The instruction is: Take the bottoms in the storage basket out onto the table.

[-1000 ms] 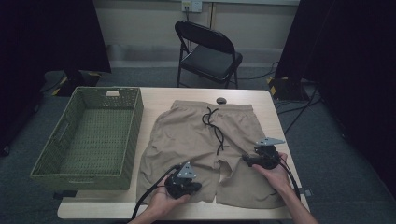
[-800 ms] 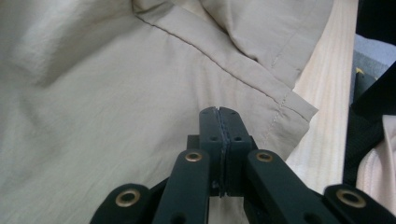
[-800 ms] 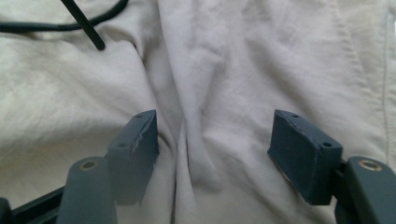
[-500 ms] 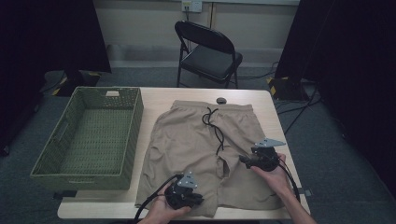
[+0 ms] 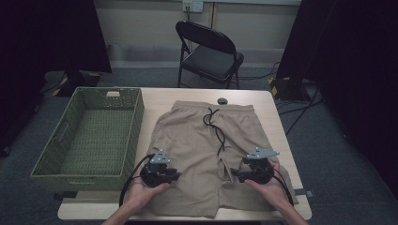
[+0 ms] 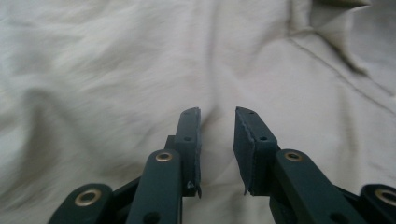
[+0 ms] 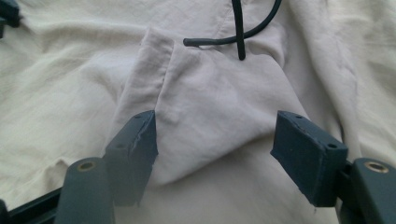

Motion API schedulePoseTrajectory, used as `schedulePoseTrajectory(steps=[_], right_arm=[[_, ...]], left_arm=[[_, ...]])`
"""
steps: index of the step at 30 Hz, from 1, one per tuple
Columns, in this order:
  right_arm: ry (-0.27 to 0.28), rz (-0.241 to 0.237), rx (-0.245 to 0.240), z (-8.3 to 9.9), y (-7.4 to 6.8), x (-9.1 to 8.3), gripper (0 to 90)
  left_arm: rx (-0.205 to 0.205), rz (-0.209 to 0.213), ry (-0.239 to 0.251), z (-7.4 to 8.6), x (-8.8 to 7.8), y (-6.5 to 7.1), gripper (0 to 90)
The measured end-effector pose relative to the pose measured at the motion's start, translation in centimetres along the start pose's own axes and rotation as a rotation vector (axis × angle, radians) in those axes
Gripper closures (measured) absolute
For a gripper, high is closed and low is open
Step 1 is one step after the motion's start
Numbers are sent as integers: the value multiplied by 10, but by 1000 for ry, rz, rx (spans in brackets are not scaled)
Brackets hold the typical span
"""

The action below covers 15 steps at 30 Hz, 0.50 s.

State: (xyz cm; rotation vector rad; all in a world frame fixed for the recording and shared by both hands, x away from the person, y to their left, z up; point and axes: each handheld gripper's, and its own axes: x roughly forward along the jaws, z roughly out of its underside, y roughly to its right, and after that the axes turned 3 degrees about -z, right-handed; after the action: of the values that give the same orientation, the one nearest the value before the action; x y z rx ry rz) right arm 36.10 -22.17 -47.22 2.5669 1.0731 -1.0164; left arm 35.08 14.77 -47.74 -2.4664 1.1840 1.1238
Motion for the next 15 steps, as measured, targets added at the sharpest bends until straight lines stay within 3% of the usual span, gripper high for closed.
schedulePoseTrajectory(steps=[2,6,7,9,11,15], right_arm=[[24,-3,10,3,0,-10,308],[2,-10,2,10,1,-17,310],[-20,-24,0,13,2,-16,306],[-77,-26,-27,19,2,-8,302],[-85,-25,-31,19,2,-5,299],[-133,-3,-54,20,6,7,289]], left_arm=[[18,-26,-39,5,4,-1,709],[17,-34,-60,6,8,-2,683],[-3,-32,-54,6,8,-1,654],[14,-43,-58,6,8,2,614],[30,-41,-62,6,8,3,603],[4,-41,-44,6,9,-2,589]])
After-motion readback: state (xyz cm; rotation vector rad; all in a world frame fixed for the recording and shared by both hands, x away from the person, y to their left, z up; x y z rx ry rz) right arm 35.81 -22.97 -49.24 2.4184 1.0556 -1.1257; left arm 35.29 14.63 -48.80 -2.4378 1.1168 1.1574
